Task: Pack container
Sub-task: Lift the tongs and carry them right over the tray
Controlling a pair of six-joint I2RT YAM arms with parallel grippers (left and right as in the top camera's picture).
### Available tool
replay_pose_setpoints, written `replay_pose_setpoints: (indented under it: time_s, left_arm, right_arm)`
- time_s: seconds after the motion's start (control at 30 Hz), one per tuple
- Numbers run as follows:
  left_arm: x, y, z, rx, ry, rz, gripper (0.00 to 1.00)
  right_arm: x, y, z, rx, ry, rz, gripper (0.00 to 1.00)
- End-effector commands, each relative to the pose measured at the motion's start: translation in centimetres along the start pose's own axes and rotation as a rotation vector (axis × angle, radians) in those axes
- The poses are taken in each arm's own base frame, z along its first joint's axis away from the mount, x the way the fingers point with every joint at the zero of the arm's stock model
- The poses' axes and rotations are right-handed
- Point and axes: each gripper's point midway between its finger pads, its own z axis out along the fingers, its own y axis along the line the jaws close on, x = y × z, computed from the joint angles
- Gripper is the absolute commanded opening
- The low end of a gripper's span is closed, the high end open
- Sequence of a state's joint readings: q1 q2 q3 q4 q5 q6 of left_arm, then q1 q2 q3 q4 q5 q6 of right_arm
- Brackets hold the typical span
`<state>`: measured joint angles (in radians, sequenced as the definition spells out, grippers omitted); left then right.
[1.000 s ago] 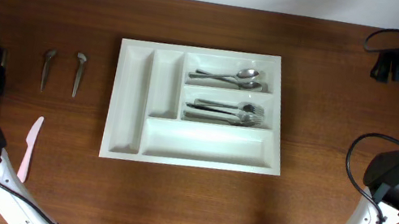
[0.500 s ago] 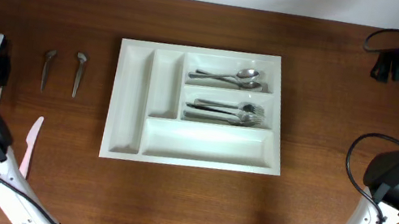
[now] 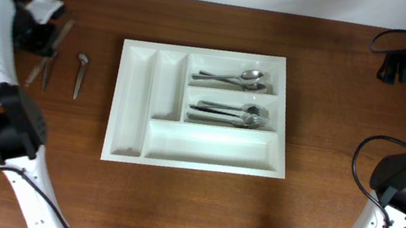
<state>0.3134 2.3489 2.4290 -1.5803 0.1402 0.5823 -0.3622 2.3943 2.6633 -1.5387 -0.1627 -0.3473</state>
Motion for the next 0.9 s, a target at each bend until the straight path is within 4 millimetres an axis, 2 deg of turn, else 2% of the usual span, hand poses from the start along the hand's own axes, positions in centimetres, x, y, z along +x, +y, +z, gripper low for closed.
replay_pose_setpoints:
  time_s: [0.0, 0.23, 0.43, 0.7, 0.87]
  left_arm:
    - [-2.2, -4.7, -1.1, 0.074, -0.042, 0.173, 0.02]
    - [-4.7, -14.1, -0.8, 0.116, -0.015, 0.43, 0.02]
    - [-5.7, -22.2, -0.1, 0.145, 0.002, 0.633, 0.02]
    - [-4.8, -32.5, 0.6, 0.182, 0.026, 0.866, 0.02]
    - [-3.5, -36.8, 1.0, 0.197, 0.054, 0.885, 0.02]
  right_arm:
    - [0.0, -0.2, -0.6, 0.007, -0.011, 0.004, 0.99]
    - [0.0, -0.2, -0.6, 0.007, -0.011, 0.004, 0.99]
    - [0.0, -0.2, -0.6, 0.007, -0.011, 0.004, 0.99]
    - [0.0, -0.2, -0.6, 0.007, -0.011, 0.004, 0.99]
    - [0.0, -0.2, -0.6, 0.007, -0.011, 0.004, 0.99]
